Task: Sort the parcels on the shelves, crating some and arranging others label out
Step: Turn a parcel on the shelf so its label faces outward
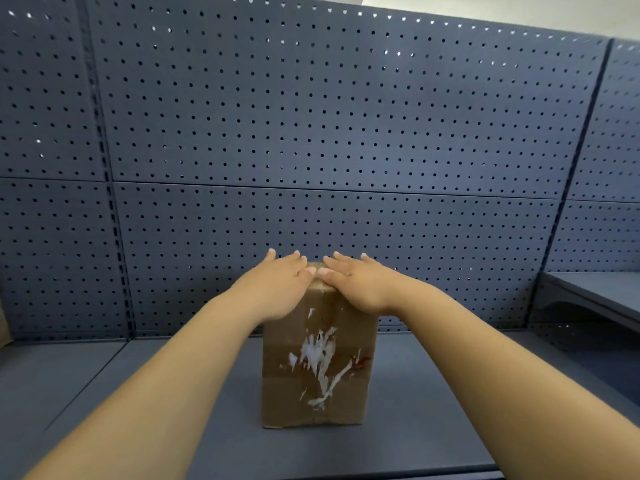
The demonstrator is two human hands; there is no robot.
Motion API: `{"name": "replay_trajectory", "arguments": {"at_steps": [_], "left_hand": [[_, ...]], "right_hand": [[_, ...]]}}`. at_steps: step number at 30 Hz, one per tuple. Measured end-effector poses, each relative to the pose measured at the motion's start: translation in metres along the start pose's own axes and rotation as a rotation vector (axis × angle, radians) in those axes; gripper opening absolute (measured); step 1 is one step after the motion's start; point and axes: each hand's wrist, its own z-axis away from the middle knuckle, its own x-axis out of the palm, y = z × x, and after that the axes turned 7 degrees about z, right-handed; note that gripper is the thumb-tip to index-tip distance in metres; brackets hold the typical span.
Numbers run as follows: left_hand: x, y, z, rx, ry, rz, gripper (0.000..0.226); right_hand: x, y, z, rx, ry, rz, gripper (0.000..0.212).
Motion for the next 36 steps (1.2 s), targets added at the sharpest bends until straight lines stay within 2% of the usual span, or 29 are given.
{"name": "replay_trajectory", "arguments": {"at_steps": [3, 7, 16, 21, 24, 28, 32, 36], "left_hand": [[0.001, -0.002, -0.004, 0.030, -0.050, -0.103, 0.047], [-0.007, -0.002, -0.005, 0.016, -0.136, 0.053, 0.046], [0.007, -0.008, -0.009, 0.025, 0.013, 0.122, 0.047], [-0.002, -0.006, -0.009, -0.024, -0.081, 0.304, 0.046], [-0.005, -0.004, -0.008, -0.006, -0.100, 0.306, 0.047], [-0.005, -0.003, -0.006, -0.021, -0.072, 0.456, 0.046], [0.005, -0.005, -0.003, -0.031, 0.042, 0.471, 0.047], [0.015, -0.009, 0.001, -0.062, 0.186, 0.673, 0.052]], "right_hand": [[-0.004, -0.002, 0.003, -0.001, -0.051, 0.060, 0.051], [-0.010, -0.007, 0.005, -0.001, -0.054, 0.066, 0.050], [-0.008, -0.005, 0.007, -0.027, -0.027, 0.069, 0.047], [-0.013, -0.008, 0.010, -0.002, -0.053, 0.014, 0.049], [-0.013, -0.008, 0.006, 0.009, -0.061, 0.029, 0.048], [-0.008, -0.006, 0.005, 0.024, -0.053, -0.066, 0.044], [-0.003, -0.005, 0.008, 0.052, 0.029, -0.087, 0.052], [0.002, -0.003, 0.009, 0.107, 0.100, -0.265, 0.065]]}}
